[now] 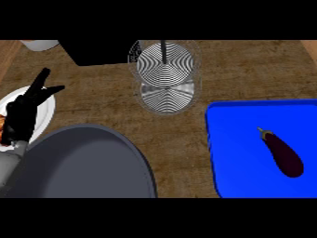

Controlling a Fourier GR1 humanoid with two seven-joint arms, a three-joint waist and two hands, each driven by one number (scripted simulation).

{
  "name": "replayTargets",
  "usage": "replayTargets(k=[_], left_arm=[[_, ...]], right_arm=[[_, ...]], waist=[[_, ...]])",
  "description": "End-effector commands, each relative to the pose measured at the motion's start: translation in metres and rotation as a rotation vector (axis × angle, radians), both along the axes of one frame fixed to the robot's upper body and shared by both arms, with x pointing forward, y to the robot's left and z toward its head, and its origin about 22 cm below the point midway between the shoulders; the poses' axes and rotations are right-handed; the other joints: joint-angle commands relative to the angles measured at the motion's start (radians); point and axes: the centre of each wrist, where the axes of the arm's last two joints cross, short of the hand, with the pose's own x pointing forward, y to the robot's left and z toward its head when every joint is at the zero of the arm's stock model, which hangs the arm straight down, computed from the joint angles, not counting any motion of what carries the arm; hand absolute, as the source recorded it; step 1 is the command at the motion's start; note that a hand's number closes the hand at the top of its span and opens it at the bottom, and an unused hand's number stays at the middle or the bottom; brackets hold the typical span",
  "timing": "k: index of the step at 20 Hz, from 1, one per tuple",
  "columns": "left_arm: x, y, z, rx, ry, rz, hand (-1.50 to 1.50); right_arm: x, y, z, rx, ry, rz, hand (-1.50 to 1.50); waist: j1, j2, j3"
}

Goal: Pick the eggplant from the tray and place it in the tiered basket

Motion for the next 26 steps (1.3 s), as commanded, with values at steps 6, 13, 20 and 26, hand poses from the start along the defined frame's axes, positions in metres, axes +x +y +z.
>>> replayTargets(k=[6, 13, 20, 26], left_arm=[[-0.056, -0.028, -0.073, -0.202, 0.234, 0.078, 0.0], [-0.058, -0.039, -0.072, -0.271, 0.265, 0.071, 0.0], [-0.063, -0.048, -0.072, -0.282, 0.269, 0.052, 0.0], [-0.058, -0.042, -0.066, -0.254, 0.259, 0.042, 0.0]], right_arm=[[-0.037, -0.109, -0.025, 0.05, 0.207, -0.058, 1.5], [-0.084, -0.15, -0.098, 0.354, 0.332, -0.586, -1.5], [-0.112, -0.178, -0.074, 0.127, 0.62, -0.371, -1.5], [-0.104, -0.163, -0.03, -0.233, 0.877, -0.196, -1.5]], waist=[[0.052, 0.013, -0.057], [0.032, 0.004, -0.057], [0.051, 0.003, -0.062], [0.053, 0.002, -0.068]])
